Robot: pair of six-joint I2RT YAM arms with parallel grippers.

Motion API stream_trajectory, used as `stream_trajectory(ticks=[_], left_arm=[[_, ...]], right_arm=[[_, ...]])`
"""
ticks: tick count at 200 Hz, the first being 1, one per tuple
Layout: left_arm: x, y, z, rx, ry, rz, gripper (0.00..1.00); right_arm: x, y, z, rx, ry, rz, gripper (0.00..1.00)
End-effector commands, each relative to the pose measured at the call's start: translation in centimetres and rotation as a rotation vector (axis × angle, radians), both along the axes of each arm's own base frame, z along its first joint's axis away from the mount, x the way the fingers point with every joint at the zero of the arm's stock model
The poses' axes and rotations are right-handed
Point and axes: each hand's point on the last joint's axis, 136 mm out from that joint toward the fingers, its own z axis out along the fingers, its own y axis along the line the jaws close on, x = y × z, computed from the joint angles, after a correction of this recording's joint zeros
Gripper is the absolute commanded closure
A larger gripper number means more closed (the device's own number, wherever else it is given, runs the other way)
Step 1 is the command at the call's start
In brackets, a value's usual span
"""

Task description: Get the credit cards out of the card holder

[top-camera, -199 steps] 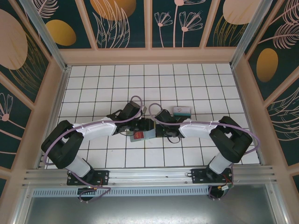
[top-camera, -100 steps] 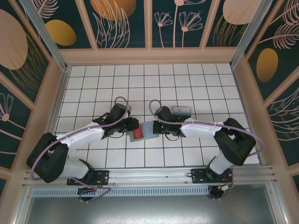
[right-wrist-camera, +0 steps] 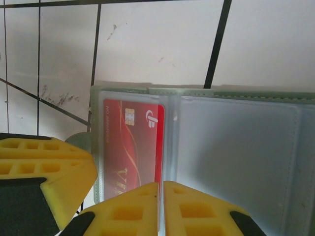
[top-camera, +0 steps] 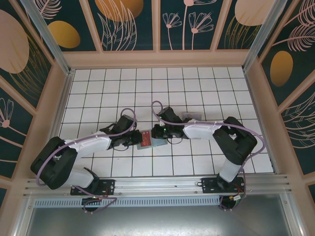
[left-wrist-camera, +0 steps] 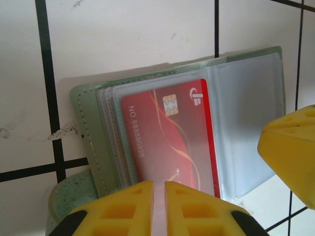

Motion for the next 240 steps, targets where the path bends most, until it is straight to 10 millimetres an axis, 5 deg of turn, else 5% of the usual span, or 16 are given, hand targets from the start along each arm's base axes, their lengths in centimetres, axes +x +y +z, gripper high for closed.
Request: stream_trajectory(ticks=[1,172,240], left_arm=[[-0.1,0.3,-0.9,0.008,0.018,0.016,0.86],[-0.9,1.0,-2.3,0.036,0.065,0.034,0.91],[-0.8,1.1,-2.0,0.041,0.059,0.042,0.91]], right_arm=[[0.2,1.4,0.7,0.073,0.034,0.026,0.88],[-0.6,1.9,-1.9,0.050,0.126,0.061,0.86],[-0.6,1.8,-1.6,0.044,0.121,0.057,1.00]])
